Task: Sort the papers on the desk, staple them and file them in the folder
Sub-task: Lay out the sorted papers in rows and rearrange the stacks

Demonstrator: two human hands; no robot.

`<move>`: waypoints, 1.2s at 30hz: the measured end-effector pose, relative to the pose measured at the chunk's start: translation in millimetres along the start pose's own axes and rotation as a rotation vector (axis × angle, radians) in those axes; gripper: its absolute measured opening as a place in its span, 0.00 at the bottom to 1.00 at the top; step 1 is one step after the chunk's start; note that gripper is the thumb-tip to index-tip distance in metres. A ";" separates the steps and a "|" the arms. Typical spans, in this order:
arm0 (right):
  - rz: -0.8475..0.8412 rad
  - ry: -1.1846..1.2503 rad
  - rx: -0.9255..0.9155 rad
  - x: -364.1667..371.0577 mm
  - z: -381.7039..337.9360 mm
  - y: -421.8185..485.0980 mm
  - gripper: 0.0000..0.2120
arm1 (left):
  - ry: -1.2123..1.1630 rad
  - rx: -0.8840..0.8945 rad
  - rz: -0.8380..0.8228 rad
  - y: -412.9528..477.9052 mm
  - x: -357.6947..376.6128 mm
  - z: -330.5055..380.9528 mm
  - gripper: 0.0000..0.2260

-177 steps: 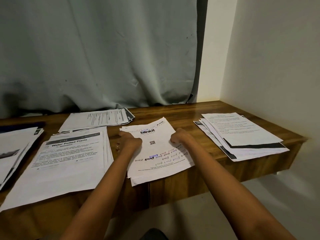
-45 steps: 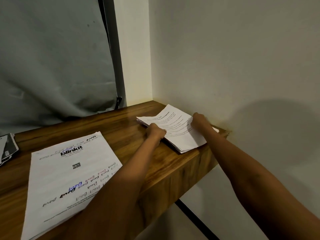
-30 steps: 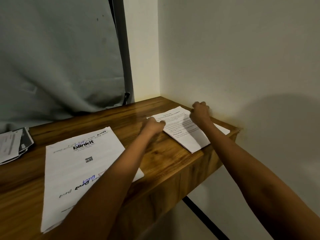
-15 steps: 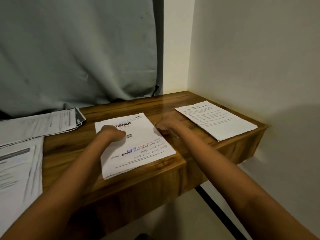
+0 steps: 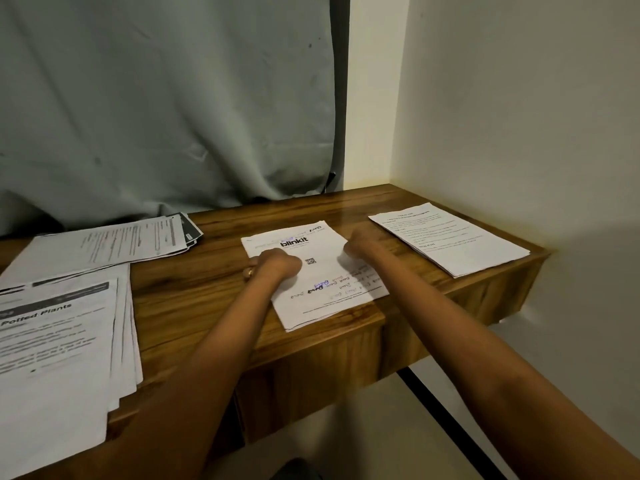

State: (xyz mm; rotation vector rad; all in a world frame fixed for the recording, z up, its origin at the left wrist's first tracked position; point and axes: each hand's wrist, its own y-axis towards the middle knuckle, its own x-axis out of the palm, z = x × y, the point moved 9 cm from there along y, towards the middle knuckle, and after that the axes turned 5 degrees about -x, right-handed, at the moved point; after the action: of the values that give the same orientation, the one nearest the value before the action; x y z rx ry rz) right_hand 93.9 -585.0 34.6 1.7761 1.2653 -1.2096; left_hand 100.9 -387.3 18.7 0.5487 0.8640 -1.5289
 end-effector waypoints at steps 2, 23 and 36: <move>0.046 -0.001 0.029 -7.4 10.8 2.2 0.15 | -0.020 0.011 -0.029 -0.4 10.2 8.7 0.18; -0.073 0.372 -0.330 35.3 -194.4 -47.2 0.07 | -0.095 -0.175 0.317 -12.1 -146.4 -132.2 0.26; -0.394 0.415 -0.447 131.7 -329.1 -139.1 0.09 | 0.118 -0.539 0.314 -21.8 -224.1 -353.2 0.38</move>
State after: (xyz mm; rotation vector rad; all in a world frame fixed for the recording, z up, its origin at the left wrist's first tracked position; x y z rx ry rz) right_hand 81.5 -204.5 37.5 1.5233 2.0188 -0.6747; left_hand 64.8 28.2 -19.8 0.3559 1.1690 -0.9331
